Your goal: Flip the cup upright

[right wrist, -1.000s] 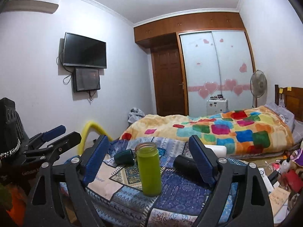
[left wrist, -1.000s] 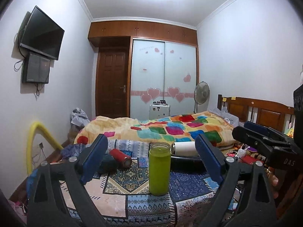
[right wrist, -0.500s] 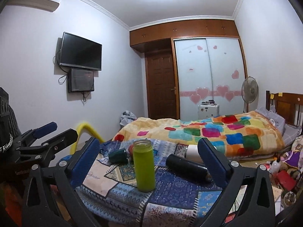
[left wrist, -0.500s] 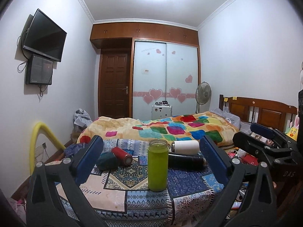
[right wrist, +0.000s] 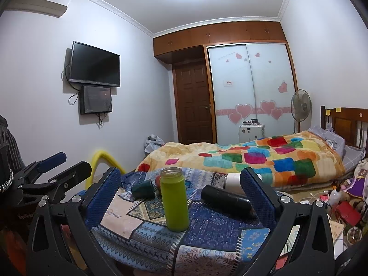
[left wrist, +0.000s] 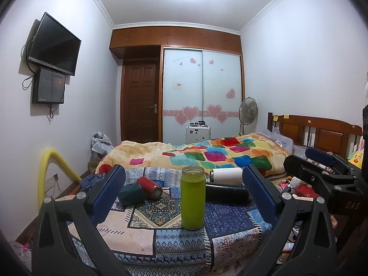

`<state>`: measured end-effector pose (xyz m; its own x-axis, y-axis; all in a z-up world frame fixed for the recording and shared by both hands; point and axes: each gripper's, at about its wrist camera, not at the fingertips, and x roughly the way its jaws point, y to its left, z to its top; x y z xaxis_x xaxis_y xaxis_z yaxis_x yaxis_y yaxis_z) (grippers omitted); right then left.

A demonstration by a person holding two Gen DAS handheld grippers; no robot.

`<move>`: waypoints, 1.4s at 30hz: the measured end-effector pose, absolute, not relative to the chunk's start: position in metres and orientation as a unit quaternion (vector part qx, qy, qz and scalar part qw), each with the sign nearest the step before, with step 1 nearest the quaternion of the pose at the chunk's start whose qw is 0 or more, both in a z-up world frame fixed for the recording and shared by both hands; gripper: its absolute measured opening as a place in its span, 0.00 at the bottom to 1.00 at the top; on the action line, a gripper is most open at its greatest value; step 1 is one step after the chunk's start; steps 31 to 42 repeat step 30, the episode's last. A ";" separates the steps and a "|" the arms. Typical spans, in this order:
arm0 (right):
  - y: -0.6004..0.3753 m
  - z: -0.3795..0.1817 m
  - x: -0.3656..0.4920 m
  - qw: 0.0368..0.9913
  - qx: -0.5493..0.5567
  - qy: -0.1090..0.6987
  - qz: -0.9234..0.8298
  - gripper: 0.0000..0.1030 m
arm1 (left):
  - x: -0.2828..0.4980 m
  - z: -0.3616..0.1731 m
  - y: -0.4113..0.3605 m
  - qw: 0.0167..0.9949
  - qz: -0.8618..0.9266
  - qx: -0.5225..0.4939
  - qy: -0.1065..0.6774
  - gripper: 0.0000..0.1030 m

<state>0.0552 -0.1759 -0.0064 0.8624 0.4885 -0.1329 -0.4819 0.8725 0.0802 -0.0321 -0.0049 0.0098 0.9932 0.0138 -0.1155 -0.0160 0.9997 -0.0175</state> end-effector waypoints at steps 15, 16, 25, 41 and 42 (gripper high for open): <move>-0.177 -0.007 0.055 0.966 0.023 0.071 0.247 1.00 | -0.029 0.006 -0.001 0.998 0.000 -0.017 0.060 1.00; -0.176 -0.006 0.055 0.966 0.023 0.071 0.247 1.00 | -0.029 0.006 -0.001 0.998 -0.001 -0.017 0.061 1.00; -0.175 -0.005 0.055 0.967 0.018 0.069 0.244 1.00 | -0.028 0.007 -0.001 0.998 -0.008 -0.020 0.063 1.00; -0.175 -0.005 0.055 0.967 0.018 0.069 0.243 1.00 | -0.027 0.006 -0.001 0.998 -0.010 -0.020 0.066 1.00; -0.175 -0.005 0.055 0.967 0.018 0.069 0.243 1.00 | -0.027 0.006 -0.001 0.998 -0.010 -0.020 0.066 1.00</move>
